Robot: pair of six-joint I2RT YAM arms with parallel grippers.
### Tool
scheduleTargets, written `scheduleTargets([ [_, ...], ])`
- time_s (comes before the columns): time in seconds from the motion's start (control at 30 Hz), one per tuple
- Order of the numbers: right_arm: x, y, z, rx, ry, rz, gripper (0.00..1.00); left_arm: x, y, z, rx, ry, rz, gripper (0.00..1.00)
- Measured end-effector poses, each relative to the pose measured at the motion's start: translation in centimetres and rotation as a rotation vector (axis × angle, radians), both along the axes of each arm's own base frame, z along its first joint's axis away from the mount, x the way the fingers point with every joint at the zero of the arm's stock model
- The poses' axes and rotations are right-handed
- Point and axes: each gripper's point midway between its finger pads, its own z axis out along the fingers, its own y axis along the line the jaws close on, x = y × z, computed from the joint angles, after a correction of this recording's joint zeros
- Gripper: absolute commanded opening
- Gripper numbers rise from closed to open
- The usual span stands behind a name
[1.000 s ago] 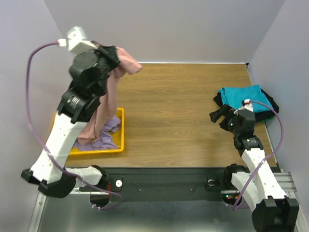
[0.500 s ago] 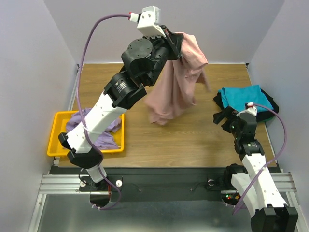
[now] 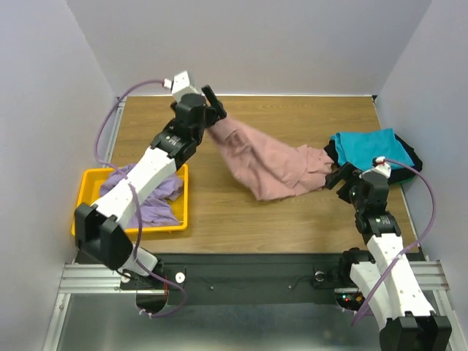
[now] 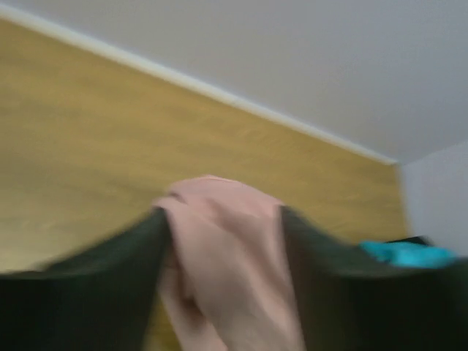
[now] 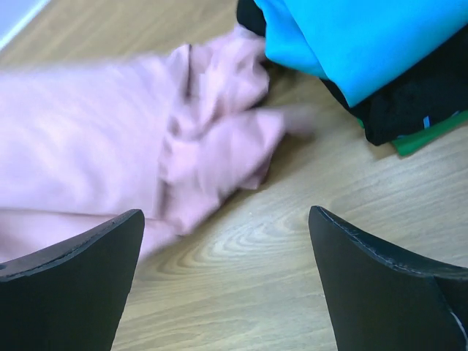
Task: Fold and stack the t-shirts
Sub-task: Move the tshirt to the center of the board, then flatten the tshirt out
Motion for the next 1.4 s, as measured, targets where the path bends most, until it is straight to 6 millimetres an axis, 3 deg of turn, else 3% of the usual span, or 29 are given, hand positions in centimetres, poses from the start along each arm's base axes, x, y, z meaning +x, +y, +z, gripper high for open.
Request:
scheduleTargets([
  [0.07,0.1,0.1,-0.9,0.001,0.037,0.003,1.0,1.3,2.4,-7.2,0.044,0.141,0.048,0.99],
  [0.17,0.2,0.4,-2.2,0.008,0.09,0.024,1.0,1.6,4.5,-14.9,0.095,0.325,0.091,0.99],
  [0.23,0.3,0.8,-3.0,0.013,0.128,0.046,1.0,1.1,5.9,-18.5,0.126,0.419,0.123,0.99],
  [0.27,0.4,1.1,-3.3,0.019,0.148,0.063,1.0,0.8,6.3,-19.3,0.133,0.443,0.129,0.99],
  [0.5,0.9,4.6,-3.7,0.067,0.183,0.237,1.0,-1.5,6.3,-20.8,0.108,0.468,0.091,0.99],
  [0.67,1.9,9.7,-4.0,0.044,0.219,0.411,1.0,-3.1,6.4,-23.6,0.11,0.532,0.075,0.99],
  [0.83,3.7,14.8,-5.2,-0.001,0.268,0.531,1.0,-3.8,6.6,-24.5,0.109,0.549,0.072,0.98],
  [0.93,5.2,16.5,-6.2,-0.016,0.294,0.552,0.96,-4.0,6.7,-24.3,0.103,0.541,0.072,0.99],
  [1.07,6.6,17.4,-7.8,-0.032,0.329,0.546,0.95,-4.1,6.9,-23.8,0.097,0.523,0.077,0.99],
  [1.3,7.2,16.6,-8.9,-0.058,0.351,0.482,0.91,-4.3,7.4,-23.2,0.099,0.503,0.096,0.99],
  [1.4,7.4,16.3,-9.6,-0.068,0.362,0.465,0.85,-4.2,7.5,-23.1,0.101,0.499,0.101,0.98],
])
